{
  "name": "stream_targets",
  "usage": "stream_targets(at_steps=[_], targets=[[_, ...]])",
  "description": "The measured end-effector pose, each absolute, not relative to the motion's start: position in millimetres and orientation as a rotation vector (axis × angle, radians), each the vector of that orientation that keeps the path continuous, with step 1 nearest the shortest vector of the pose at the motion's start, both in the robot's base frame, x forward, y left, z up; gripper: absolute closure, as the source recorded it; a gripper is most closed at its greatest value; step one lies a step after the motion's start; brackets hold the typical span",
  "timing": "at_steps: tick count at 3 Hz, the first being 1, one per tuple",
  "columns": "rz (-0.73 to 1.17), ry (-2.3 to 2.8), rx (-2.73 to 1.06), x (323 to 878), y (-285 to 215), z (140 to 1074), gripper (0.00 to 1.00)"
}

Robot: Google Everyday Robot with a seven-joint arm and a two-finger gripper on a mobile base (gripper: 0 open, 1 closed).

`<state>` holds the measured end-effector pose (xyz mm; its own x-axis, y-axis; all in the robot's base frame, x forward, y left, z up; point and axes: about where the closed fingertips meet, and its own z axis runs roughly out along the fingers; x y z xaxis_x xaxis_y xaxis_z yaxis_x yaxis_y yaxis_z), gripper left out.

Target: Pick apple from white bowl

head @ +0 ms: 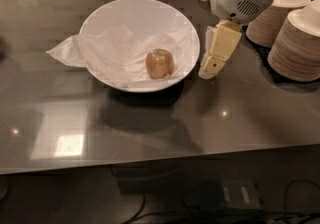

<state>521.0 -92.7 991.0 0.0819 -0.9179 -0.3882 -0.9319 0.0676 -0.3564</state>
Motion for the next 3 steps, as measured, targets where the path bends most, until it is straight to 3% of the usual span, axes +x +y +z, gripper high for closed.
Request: stream_targets(at_steps=[3], targets=[[0.140, 1.705, -1.711, 569.1, -47.5, 974.7, 0.00]])
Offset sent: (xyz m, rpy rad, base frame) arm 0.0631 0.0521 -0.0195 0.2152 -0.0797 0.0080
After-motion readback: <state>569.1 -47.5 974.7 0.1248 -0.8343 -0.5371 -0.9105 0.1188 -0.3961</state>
